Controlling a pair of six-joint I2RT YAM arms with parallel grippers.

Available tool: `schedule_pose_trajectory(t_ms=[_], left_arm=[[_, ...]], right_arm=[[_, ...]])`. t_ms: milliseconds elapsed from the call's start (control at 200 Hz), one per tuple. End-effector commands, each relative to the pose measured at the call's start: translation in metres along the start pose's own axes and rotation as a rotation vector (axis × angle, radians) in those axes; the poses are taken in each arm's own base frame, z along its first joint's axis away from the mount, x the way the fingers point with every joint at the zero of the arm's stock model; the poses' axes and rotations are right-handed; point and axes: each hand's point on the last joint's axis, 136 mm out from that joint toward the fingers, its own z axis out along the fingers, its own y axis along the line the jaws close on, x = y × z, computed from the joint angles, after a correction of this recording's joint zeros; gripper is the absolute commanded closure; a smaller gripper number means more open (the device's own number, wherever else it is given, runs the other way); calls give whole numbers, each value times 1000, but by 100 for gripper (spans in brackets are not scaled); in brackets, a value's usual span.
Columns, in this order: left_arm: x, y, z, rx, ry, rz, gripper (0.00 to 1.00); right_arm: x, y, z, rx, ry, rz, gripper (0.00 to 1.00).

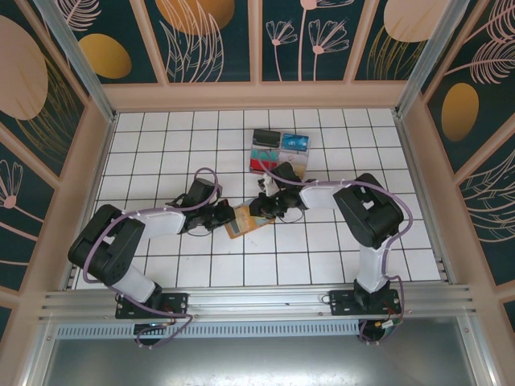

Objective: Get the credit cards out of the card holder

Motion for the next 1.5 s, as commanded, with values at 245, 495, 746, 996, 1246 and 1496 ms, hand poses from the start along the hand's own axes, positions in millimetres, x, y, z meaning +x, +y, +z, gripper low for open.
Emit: schedule_pose_trajectory(t_ms=[245, 495, 746, 996, 1246, 1496], left_arm=[[19, 33, 6, -108, 50, -20, 99], [-8, 3, -2, -88, 1, 44, 91], [-17, -18, -6, -32, -12, 73, 85], [-65, -81, -50, 37, -159, 167, 51], [-86, -37, -96, -122, -301, 106, 12], [-73, 20, -112, -196, -341, 13, 1]], right_arm=[[-5, 28, 0, -144, 9, -40, 81], [-15, -4, -24, 33, -78, -19, 100], [-34, 19, -92, 142, -249, -160, 100], [-78, 70, -179, 334, -532, -396, 100], [-116, 73, -230, 473, -657, -741, 100], [-138, 37, -228, 526, -447, -922, 100]])
